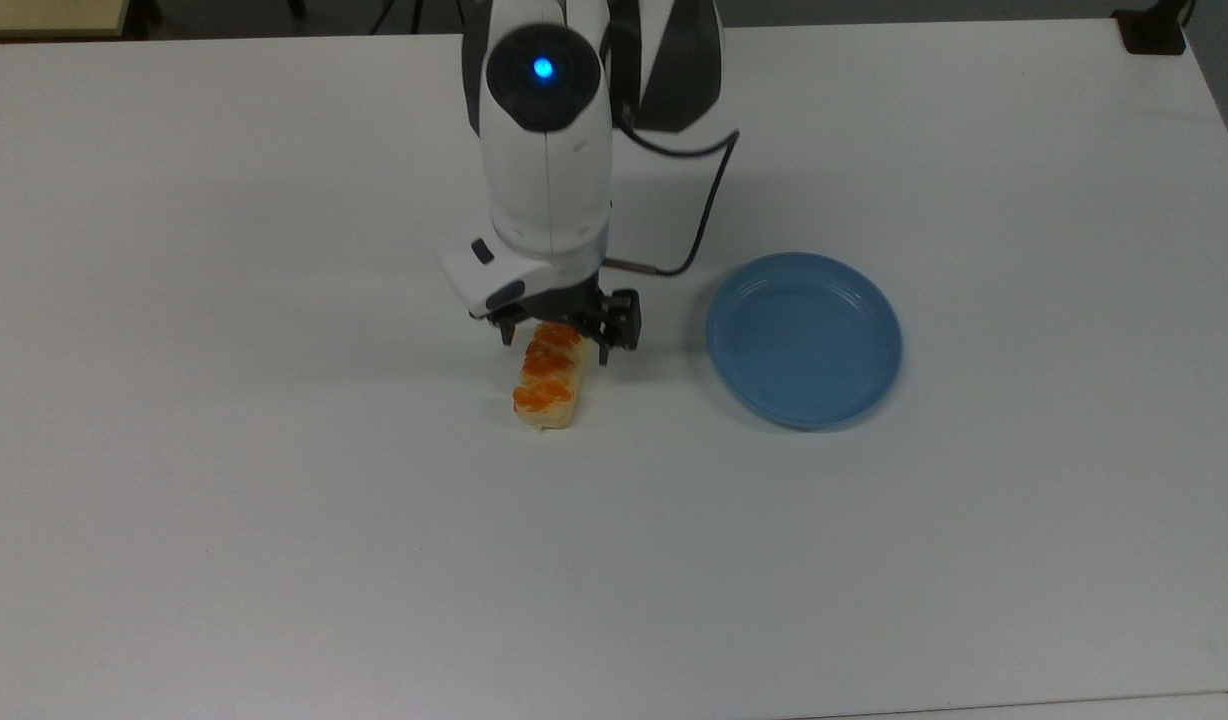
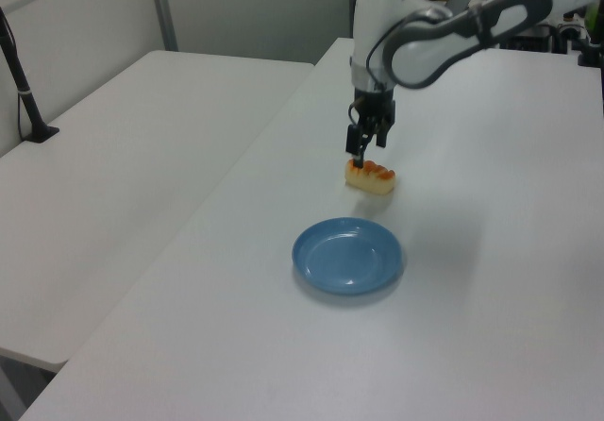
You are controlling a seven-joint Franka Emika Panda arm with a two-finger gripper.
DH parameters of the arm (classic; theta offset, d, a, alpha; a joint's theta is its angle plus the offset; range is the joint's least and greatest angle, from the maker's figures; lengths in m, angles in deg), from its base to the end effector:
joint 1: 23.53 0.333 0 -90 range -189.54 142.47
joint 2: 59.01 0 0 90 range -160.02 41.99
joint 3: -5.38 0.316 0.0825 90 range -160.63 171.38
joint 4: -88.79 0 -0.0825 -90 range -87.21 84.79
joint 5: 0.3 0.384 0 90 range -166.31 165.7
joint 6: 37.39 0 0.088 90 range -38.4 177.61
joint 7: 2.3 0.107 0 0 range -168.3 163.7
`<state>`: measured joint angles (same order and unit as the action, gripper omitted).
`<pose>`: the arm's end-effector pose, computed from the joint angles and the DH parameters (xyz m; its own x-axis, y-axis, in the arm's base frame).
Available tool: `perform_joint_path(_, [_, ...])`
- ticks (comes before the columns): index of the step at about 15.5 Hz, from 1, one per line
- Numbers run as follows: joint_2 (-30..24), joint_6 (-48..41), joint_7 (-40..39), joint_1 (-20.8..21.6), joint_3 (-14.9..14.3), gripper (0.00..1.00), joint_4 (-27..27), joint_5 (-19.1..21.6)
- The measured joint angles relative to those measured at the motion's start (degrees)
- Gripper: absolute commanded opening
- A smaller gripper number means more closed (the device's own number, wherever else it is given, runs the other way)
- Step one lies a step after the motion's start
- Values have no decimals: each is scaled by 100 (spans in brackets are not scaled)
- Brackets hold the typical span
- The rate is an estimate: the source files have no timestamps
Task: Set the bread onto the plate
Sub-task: 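Lower the open gripper onto the orange-topped bread roll and close it, then carry the held bread roll over to the blue plate and lower it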
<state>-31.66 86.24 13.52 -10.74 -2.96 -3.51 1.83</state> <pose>0.6848 0.0677 0.3597 0.9771 -0.1969 0.0811 -0.1985 -0.9800 0.0126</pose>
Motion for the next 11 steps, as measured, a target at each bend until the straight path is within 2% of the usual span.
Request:
perform_joint_path(2, [238,382,226,72,0,100,2,-35])
perform_joint_path(5, [365,432,357,130,0,68,-2,-216])
perform_joint_path(8, [353,431,357,125,-28,27,-3,-376])
perform_joint_path(9, [345,428,335,123,-37,19,-3,-402])
perform_joint_path(11, [312,371,211,127,-37,17,2,-419])
